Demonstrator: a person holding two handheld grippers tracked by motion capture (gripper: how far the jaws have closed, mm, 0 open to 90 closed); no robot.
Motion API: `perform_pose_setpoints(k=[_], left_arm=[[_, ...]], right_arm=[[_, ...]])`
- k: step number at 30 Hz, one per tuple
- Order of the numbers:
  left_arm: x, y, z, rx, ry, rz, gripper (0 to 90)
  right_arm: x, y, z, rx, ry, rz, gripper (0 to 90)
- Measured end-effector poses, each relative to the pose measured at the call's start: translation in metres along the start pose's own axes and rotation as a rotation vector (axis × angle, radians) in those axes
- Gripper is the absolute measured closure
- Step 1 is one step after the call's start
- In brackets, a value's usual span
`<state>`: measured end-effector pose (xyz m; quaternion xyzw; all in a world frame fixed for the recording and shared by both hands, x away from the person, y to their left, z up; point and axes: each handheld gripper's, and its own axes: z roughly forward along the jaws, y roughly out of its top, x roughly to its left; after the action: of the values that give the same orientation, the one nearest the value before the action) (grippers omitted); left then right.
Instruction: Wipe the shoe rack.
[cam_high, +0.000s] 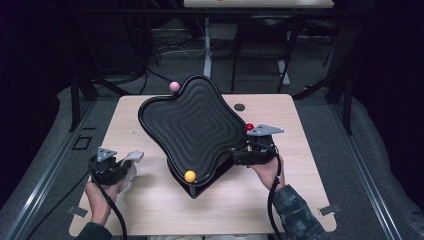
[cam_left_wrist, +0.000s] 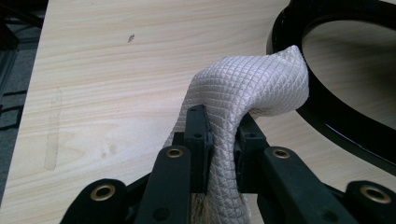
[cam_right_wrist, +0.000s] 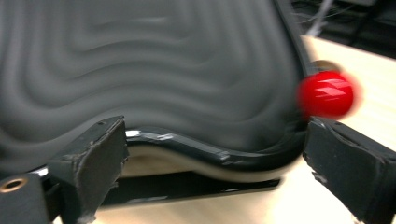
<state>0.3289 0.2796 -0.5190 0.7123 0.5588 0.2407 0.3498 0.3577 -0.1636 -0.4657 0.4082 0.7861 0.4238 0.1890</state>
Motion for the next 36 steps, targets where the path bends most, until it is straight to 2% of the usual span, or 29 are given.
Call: perform_pose_setpoints(k=[1,2,3,4,5,6,9,10,11,12,13,14,15,16,17,18,21,22,25,27,28,29,30,33,36], left_arm=[[0.0,0.0,0.0,0.0,0.0,0.0,78.6],[0.0,0.0,0.0,-0.001,-0.003,-0.001,78.6],[0.0,0.001,0.0,-0.003,-0.005,-0.001,78.6],[-0.001,0.001,0.0,-0.002,-0.005,0.003,78.6],[-0.002,0.001,0.0,-0.002,-0.003,0.006,78.6],[-0.002,0.001,0.0,-0.001,-0.002,0.008,78.6],[-0.001,0.001,0.0,0.002,0.0,0.008,78.6],[-0.001,0.001,0.0,0.001,-0.002,0.005,78.6],[0.0,0.001,0.0,0.001,-0.005,0.004,78.6],[0.0,0.001,0.0,0.001,-0.005,0.002,78.6],[0.0,0.001,0.0,0.001,-0.005,0.002,78.6],[0.0,0.001,0.0,0.004,-0.006,0.003,78.6],[0.0,0.001,0.0,0.004,-0.006,0.003,78.5],[0.0,0.001,0.001,0.004,-0.007,0.003,78.4],[0.0,0.001,0.0,0.004,-0.007,0.003,78.4],[0.0,0.001,0.0,0.004,-0.007,0.002,78.4],[0.0,0.001,0.0,0.004,-0.008,0.005,78.4],[0.0,0.001,0.0,0.004,-0.009,0.005,78.3],[0.0,0.001,0.001,0.007,-0.011,0.007,78.3],[0.0,0.0,0.002,0.01,-0.009,0.008,78.2],[0.0,0.0,0.003,0.013,-0.011,0.01,78.2],[0.0,0.0,0.003,0.013,-0.011,0.01,78.1],[0.0,0.0,0.003,0.019,-0.012,0.016,78.1],[-0.001,0.0,0.003,0.017,-0.013,0.019,77.9],[0.0,0.0,0.002,0.017,-0.012,0.019,77.7]], right_arm=[[0.0,0.0,0.0,0.0,0.0,0.0,4.2],[0.012,-0.002,0.0,0.013,0.002,-0.023,3.5],[0.012,-0.002,0.0,0.013,0.002,-0.023,3.5],[0.022,-0.003,0.001,-0.003,0.113,-0.037,3.6],[0.022,-0.003,0.001,-0.003,0.113,-0.037,3.6],[0.028,-0.003,0.001,0.003,0.125,-0.046,3.5],[0.049,-0.001,0.002,0.024,0.121,-0.094,3.2],[0.059,-0.001,0.004,0.014,0.196,-0.104,2.2],[0.059,-0.001,0.004,0.014,0.196,-0.104,2.2],[0.07,0.0,0.005,0.018,0.223,-0.117,2.1],[0.07,0.0,0.005,0.018,0.223,-0.117,2.1],[0.081,0.001,0.006,0.017,0.246,-0.137,3.1],[0.081,0.001,0.006,0.017,0.246,-0.137,3.1],[0.092,0.002,0.007,0.014,0.27,-0.16,6.9],[0.092,0.002,0.007,0.014,0.27,-0.16,6.9],[0.099,0.003,0.009,0.011,0.281,-0.173,12.8],[0.107,0.003,0.013,0.017,0.293,-0.187,18.5],[0.113,0.002,0.017,0.03,0.297,-0.194,30.4],[0.118,0.001,0.022,0.038,0.304,-0.195,36.2],[0.121,0.001,0.025,0.031,0.304,-0.198,45.1],[0.125,0.001,0.026,0.025,0.307,-0.214,51.2],[0.125,0.001,0.026,0.025,0.307,-0.214,51.2],[0.127,0.0,0.027,0.028,0.294,-0.229,57.5],[0.127,-0.001,0.027,0.022,0.305,-0.235,59.2],[0.127,-0.002,0.025,0.025,0.292,-0.25,59.6]])
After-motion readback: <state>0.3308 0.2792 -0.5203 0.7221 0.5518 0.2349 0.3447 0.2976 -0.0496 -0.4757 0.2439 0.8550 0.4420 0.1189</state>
